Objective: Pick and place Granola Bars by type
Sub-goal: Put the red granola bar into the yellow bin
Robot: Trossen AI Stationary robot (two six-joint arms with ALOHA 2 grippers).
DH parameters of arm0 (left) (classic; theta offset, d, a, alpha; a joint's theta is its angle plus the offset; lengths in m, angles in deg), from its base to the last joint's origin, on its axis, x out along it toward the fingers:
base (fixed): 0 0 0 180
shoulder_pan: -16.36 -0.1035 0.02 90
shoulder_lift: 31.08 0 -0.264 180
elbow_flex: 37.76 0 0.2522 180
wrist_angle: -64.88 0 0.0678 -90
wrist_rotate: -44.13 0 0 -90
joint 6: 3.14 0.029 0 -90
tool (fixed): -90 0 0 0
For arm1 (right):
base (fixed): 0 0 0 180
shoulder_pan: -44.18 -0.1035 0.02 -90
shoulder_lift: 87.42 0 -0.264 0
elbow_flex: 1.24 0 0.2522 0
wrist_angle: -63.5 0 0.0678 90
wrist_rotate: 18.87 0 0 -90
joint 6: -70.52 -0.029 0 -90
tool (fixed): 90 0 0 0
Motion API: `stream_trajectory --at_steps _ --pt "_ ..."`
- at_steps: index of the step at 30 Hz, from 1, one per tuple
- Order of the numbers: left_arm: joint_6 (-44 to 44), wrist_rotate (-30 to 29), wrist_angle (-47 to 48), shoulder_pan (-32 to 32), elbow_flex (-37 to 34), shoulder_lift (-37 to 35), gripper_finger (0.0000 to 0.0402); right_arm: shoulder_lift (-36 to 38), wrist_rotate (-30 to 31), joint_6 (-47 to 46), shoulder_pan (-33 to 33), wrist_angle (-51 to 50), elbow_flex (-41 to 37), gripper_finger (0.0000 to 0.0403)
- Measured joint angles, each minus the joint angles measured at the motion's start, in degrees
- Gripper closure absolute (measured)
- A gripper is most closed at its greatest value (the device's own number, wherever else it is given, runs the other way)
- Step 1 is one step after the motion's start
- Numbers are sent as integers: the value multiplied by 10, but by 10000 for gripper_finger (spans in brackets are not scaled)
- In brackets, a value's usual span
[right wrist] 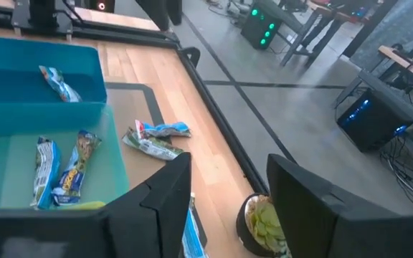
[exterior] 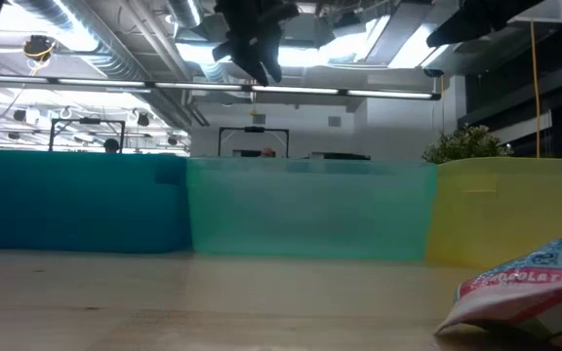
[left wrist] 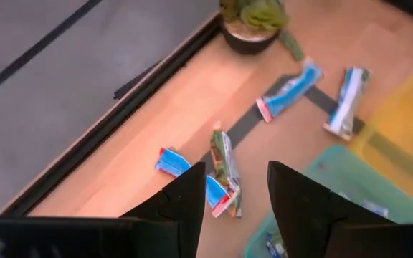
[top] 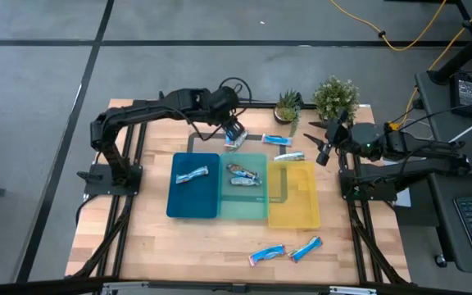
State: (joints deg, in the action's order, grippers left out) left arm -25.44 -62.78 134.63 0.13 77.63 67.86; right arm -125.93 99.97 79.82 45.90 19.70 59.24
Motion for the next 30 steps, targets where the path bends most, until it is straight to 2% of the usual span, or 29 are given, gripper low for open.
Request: stream_trajectory --at_steps 3,12,21,30 --pt "-12 2 -17 -15 0 2 258 -3 0 3 0 2 0 217" --pt "11 83 -28 -90 0 33 256 -12 3 2 0 7 0 217" --pt "86 182 -29 -149 0 114 212 -24 30 2 0 10 0 217" --pt "111 184 -31 -158 0 201 182 -24 31 -2 0 10 0 217"
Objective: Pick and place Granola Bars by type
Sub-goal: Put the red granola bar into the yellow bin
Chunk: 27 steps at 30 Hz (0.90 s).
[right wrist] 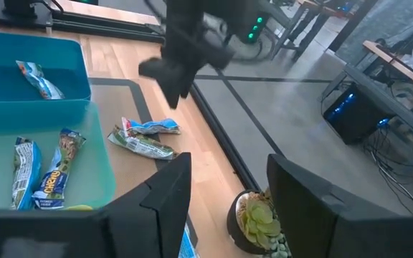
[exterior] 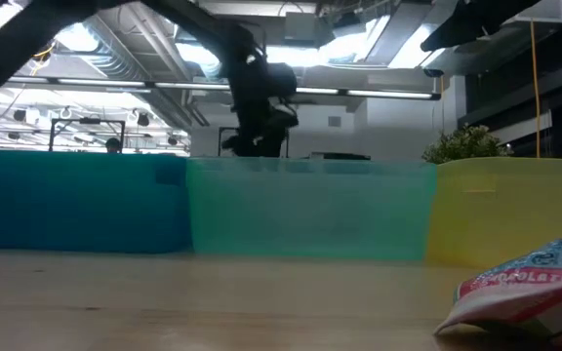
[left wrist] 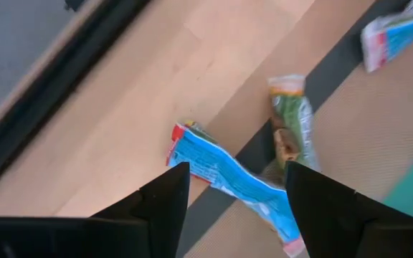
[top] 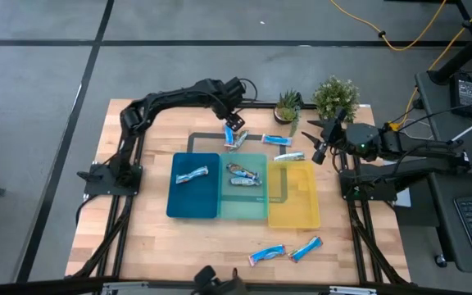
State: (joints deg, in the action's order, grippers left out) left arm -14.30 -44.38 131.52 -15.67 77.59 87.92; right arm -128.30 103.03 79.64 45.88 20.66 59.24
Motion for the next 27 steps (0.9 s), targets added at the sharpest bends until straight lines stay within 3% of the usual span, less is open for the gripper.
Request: stream_trajectory --at_steps 7,27 --pt "10 -2 0 5 0 31 180 0 0 0 0 0 0 217" --pt "-4 0 39 7 0 33 173 0 0 1 0 0 0 217"
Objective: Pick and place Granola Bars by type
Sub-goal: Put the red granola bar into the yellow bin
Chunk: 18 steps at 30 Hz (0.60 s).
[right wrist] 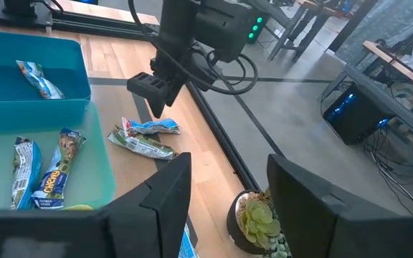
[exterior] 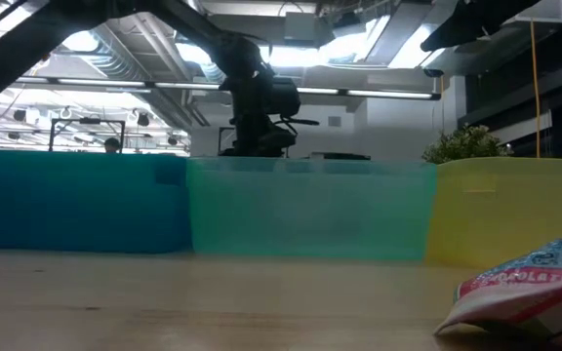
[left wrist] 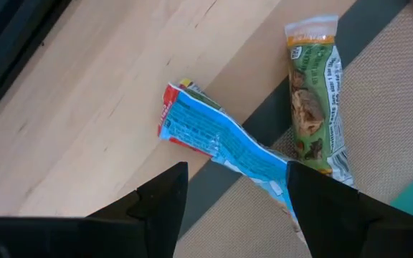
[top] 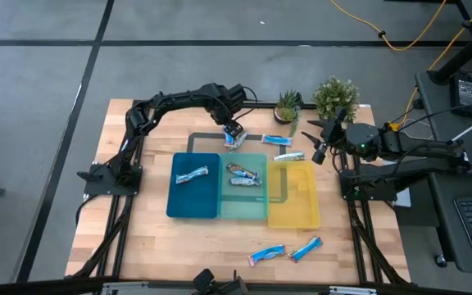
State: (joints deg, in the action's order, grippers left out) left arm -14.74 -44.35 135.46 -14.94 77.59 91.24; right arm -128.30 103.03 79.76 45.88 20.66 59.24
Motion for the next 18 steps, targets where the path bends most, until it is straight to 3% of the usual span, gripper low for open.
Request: stream_trajectory --at_steps 18 --pt "-42 -14 -18 16 0 43 162 0 0 3 0 -1 0 217"
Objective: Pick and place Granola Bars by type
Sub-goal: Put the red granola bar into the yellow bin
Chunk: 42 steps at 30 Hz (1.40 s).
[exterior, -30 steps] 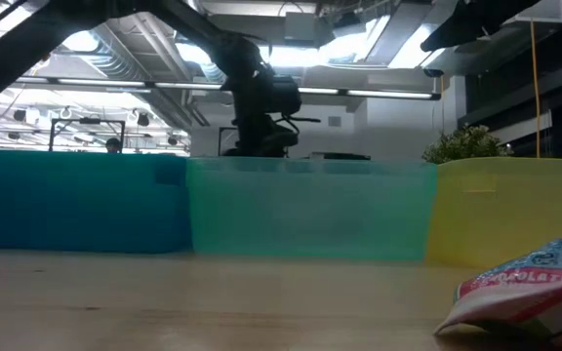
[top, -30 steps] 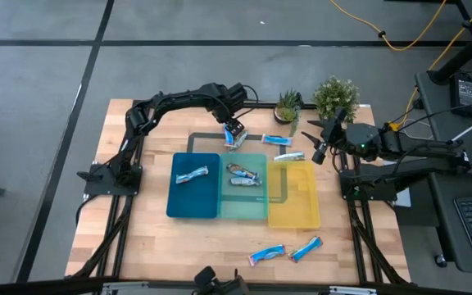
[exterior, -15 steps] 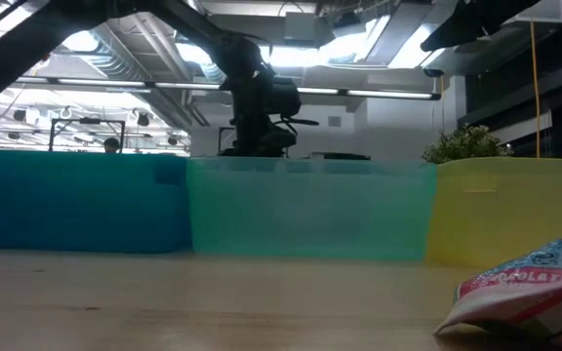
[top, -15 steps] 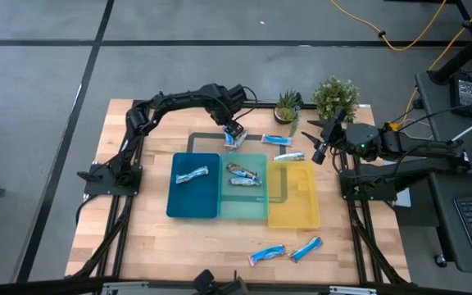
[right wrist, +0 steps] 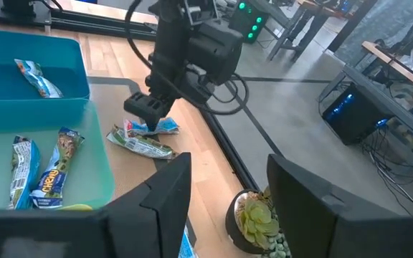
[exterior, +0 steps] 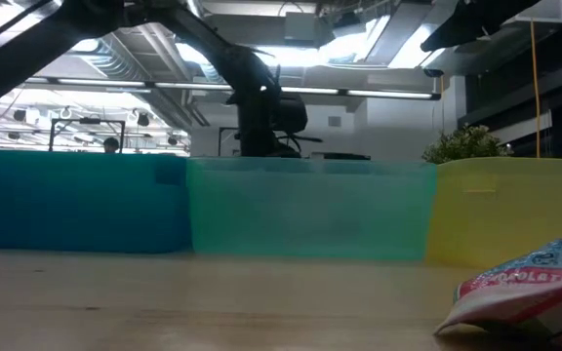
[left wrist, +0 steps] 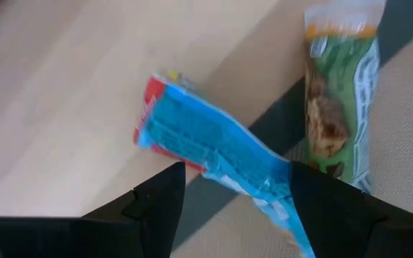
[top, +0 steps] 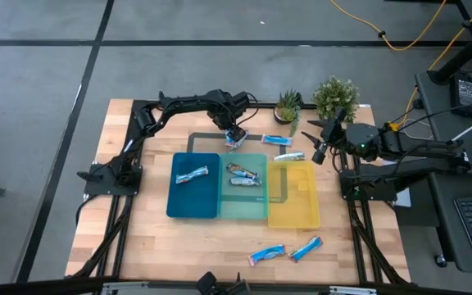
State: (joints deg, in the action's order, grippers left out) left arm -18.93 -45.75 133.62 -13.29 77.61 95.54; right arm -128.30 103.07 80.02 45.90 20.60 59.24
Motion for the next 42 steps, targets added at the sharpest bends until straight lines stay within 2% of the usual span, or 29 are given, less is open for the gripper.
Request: stream_trajectory --at_steps 18,22,32,35,42 --pt "-16 20 -11 4 1 35 169 0 0 -2 0 0 0 217" --pt "-16 21 -10 4 1 35 204 0 0 -2 0 0 0 217" --pt "-14 38 -8 3 0 34 335 0 0 -2 0 0 0 217" --pt "-14 40 -3 2 3 32 350 0 0 -2 0 0 0 217" --pt "-4 45 33 4 32 4 350 0 0 -4 0 0 0 217"
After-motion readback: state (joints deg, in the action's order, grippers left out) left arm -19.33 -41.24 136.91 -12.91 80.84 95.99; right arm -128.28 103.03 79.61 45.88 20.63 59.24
